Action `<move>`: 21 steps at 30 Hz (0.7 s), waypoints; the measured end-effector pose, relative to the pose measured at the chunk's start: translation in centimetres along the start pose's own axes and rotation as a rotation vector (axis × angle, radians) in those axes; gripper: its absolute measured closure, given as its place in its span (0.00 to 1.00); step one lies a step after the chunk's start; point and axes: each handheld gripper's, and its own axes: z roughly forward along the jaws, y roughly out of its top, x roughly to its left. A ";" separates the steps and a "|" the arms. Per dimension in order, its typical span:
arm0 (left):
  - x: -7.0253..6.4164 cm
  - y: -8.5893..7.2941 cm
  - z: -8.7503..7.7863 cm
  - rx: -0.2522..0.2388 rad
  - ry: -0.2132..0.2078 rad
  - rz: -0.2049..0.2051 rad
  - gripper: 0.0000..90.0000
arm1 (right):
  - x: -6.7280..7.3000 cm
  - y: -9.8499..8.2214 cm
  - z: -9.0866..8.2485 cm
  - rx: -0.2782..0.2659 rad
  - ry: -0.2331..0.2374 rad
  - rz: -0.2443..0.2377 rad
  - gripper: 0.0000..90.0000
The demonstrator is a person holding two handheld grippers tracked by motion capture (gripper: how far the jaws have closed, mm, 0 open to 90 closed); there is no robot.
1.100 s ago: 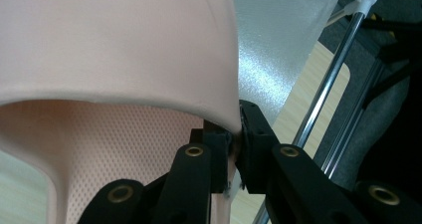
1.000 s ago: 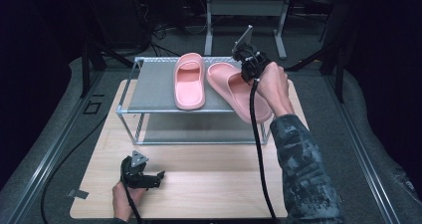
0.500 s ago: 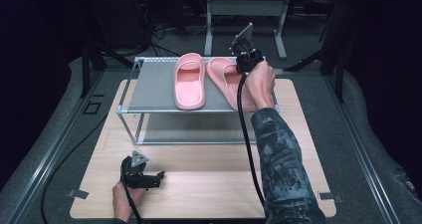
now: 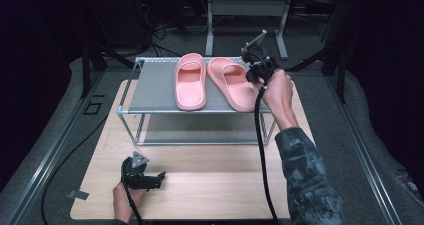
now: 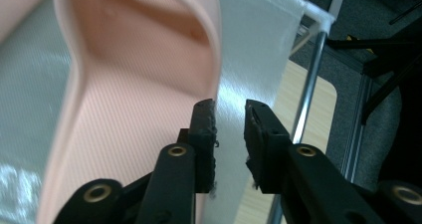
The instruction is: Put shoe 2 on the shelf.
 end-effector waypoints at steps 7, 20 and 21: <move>0.0 0.0 0.0 0.000 0.001 0.000 0.02 | -0.5 -3.3 1.0 0.061 0.052 -0.010 0.91; 0.0 0.0 0.0 0.000 0.000 -0.001 0.02 | 1.5 -2.7 1.7 0.006 0.145 0.006 0.93; 0.0 0.0 0.0 0.000 0.000 -0.001 0.02 | 1.7 -2.5 1.8 0.004 0.158 0.006 0.93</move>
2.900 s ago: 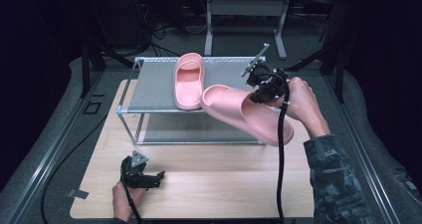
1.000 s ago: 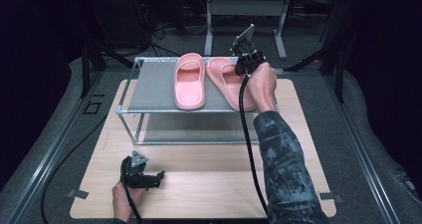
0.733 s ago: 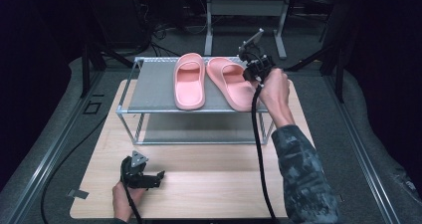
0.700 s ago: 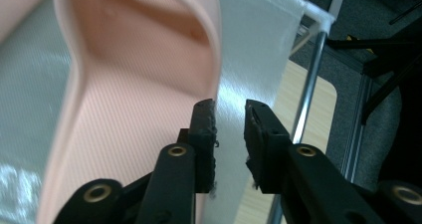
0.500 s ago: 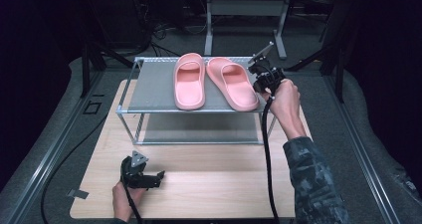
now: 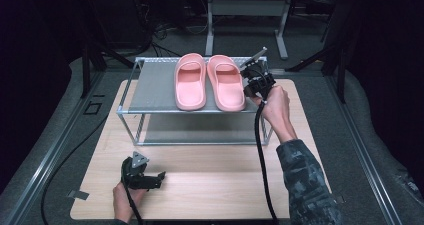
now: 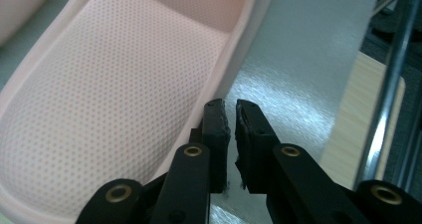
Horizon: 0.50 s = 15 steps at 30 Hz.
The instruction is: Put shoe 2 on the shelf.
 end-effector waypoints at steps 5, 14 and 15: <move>0.0 0.0 0.0 0.000 0.000 0.000 0.02 | 1.1 0.8 0.8 -0.009 0.033 -0.007 0.92; 0.0 0.0 0.0 0.000 0.000 0.000 0.02 | 1.2 1.3 1.1 -0.037 0.037 -0.019 0.93; 0.0 0.0 0.0 0.000 0.000 0.000 0.02 | 1.0 1.2 1.0 -0.043 0.041 -0.019 0.93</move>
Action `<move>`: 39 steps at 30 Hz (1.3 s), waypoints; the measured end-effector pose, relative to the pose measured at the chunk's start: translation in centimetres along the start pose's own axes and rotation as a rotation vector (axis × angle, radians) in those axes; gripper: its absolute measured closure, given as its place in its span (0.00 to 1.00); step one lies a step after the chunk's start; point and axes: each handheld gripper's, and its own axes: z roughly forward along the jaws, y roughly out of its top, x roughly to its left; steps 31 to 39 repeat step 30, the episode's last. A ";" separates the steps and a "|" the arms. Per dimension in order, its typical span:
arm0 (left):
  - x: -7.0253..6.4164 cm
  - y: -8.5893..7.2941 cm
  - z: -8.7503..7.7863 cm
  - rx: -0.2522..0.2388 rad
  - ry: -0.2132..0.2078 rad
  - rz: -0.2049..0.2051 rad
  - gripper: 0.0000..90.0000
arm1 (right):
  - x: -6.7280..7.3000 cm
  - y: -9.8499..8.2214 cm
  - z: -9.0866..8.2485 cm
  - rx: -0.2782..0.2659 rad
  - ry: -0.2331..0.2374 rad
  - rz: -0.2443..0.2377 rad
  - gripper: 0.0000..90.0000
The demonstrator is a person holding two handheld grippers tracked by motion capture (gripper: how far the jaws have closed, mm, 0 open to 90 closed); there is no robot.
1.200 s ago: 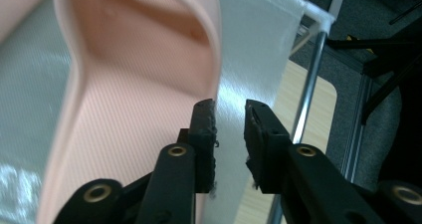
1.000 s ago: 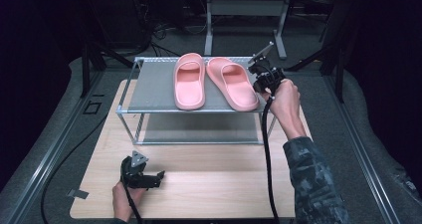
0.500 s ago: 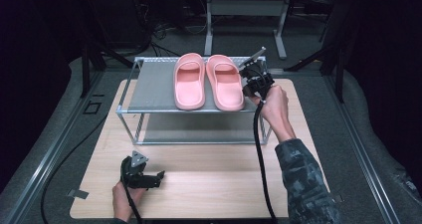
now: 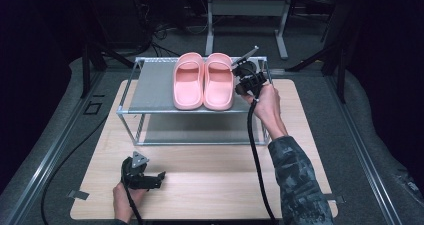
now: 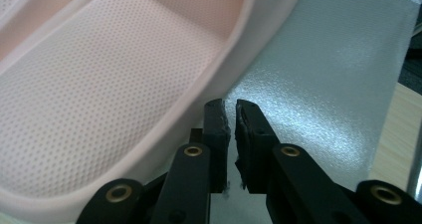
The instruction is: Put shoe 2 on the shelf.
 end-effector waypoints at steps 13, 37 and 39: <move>0.0 0.0 0.0 0.000 0.000 0.000 0.02 | -2.1 -2.7 -3.0 -0.109 0.014 -0.003 0.84; 0.0 0.0 0.0 -0.002 0.000 -0.002 0.02 | -2.2 -7.5 -5.1 -0.161 0.003 -0.001 0.41; 0.0 0.0 0.0 -0.002 0.000 -0.002 0.02 | -2.2 -7.5 -5.1 -0.161 0.003 -0.001 0.41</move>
